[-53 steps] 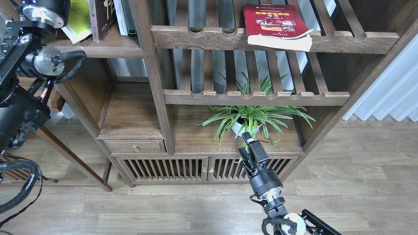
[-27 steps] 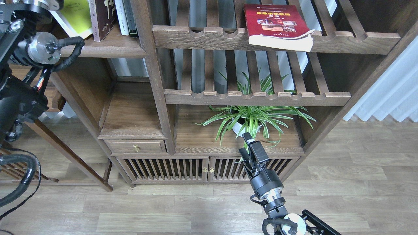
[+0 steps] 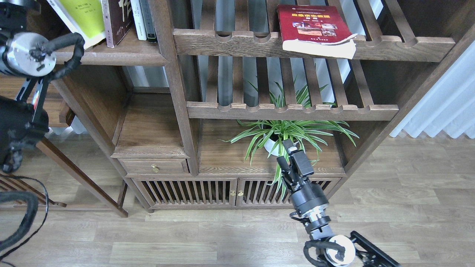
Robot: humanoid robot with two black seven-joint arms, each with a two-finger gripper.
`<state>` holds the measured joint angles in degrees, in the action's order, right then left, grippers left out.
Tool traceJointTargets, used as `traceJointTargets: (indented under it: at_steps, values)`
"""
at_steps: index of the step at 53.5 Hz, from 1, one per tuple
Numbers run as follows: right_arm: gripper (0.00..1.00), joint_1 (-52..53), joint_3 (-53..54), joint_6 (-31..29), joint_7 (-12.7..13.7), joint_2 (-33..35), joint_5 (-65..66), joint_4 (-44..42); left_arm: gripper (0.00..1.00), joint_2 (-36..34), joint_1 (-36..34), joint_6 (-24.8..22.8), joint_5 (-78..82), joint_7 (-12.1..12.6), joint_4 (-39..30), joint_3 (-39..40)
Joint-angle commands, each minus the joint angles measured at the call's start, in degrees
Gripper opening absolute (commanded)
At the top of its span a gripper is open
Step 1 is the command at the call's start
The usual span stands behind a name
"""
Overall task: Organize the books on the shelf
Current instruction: 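Withdraw the left arm and raise both grippers toward the red book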
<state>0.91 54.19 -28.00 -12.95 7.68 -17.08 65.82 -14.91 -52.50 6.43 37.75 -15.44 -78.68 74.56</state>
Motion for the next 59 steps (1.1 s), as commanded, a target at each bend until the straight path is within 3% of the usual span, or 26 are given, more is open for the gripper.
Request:
traceJointTargets:
  at_steps: [1,18,28,29,37,47,59]
  values:
    - [0.98,0.0,0.7,0.0,0.0,3.1,-0.2,1.2,0.95,1.2,0.2,-0.5,-0.1,-0.5,-0.4,1.3]
    - [0.98,0.9,5.9,0.0,0.1,6.6,-0.5,5.5,0.96,10.1,1.1,-14.6,-0.2,0.5,-0.4,2.8]
    - [0.97,4.1,6.0,0.0,0.1,6.7,-0.6,5.5,0.96,11.2,2.0,-21.5,-4.2,0.8,-0.4,2.8]
    - [0.97,5.0,6.1,0.0,0.1,6.5,-0.7,5.5,0.96,11.2,3.7,-26.9,-5.7,1.6,-0.4,2.5]
    - [0.97,7.2,6.2,0.0,-0.1,6.4,-1.9,5.5,0.94,11.3,7.1,-34.1,-9.1,6.0,-0.4,2.6]
    - [0.97,11.0,7.2,0.0,-0.1,6.3,-2.6,5.4,0.94,11.3,13.1,-34.4,-16.8,12.4,-0.4,2.1]
    - [0.97,13.2,9.2,0.0,-0.1,6.3,-2.7,5.4,0.94,12.0,20.4,-34.4,-19.3,12.7,-0.2,0.6]
